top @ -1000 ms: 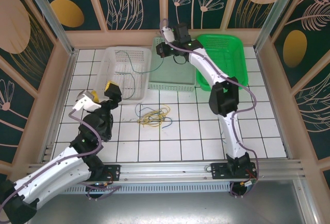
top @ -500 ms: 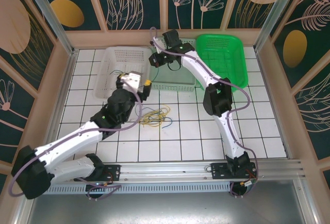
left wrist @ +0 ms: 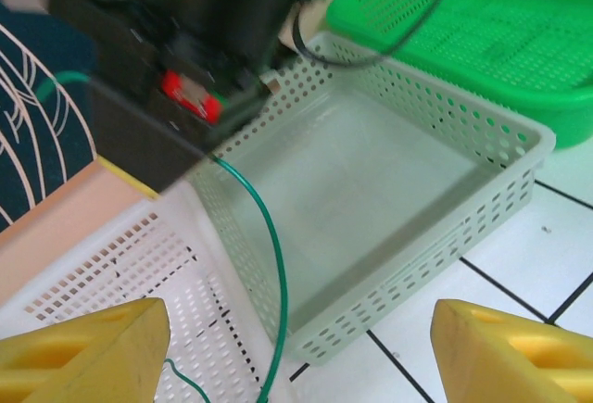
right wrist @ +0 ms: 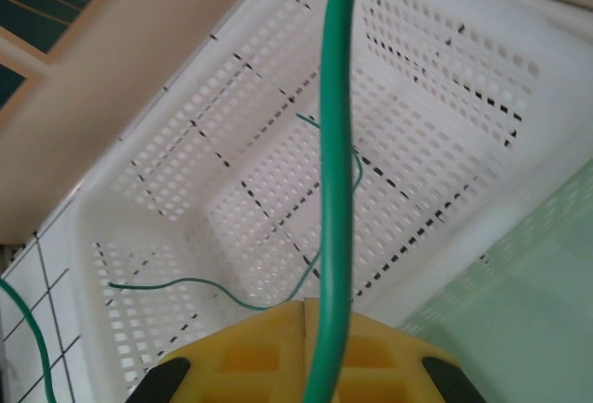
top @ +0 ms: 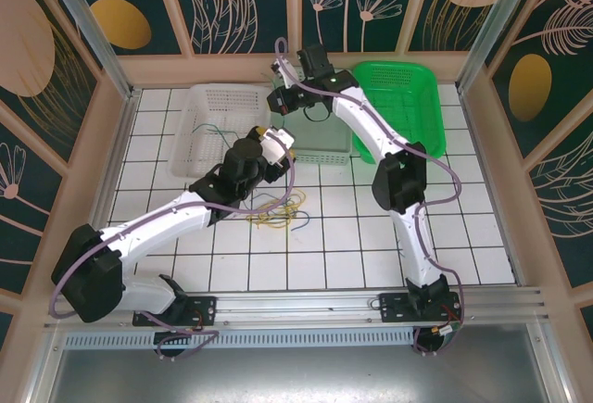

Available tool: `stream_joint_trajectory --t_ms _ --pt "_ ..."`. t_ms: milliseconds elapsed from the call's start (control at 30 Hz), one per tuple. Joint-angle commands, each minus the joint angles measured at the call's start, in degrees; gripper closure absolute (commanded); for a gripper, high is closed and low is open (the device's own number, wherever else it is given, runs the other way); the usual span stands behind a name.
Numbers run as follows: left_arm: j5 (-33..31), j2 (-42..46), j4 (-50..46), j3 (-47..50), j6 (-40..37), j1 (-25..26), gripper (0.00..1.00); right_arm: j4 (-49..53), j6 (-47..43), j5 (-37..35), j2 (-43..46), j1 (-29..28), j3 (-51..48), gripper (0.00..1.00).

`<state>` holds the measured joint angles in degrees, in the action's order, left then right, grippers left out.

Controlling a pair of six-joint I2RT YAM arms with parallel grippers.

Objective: Untangle the cables

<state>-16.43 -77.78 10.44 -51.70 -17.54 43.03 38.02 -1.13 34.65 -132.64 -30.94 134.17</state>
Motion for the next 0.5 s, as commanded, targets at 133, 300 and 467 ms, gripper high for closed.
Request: stream_joint_trajectory --t_ms 133,300,467 --pt "-1.49 -4.26 -2.79 -3.72 -0.93 -2.05 0.27 2.4 0.42 3.8 4.47 0.18 -1.27 1.0" --pt "-4.06 -6.53 -3.12 -5.49 -1.09 -2.59 0.29 2.91 -0.16 3.83 5.19 0.13 -1.89 1.0" --pt "-5.85 -8.26 -2.92 -5.98 -0.74 -2.86 0.51 2.9 -0.54 3.57 6.14 0.09 -3.11 1.0"
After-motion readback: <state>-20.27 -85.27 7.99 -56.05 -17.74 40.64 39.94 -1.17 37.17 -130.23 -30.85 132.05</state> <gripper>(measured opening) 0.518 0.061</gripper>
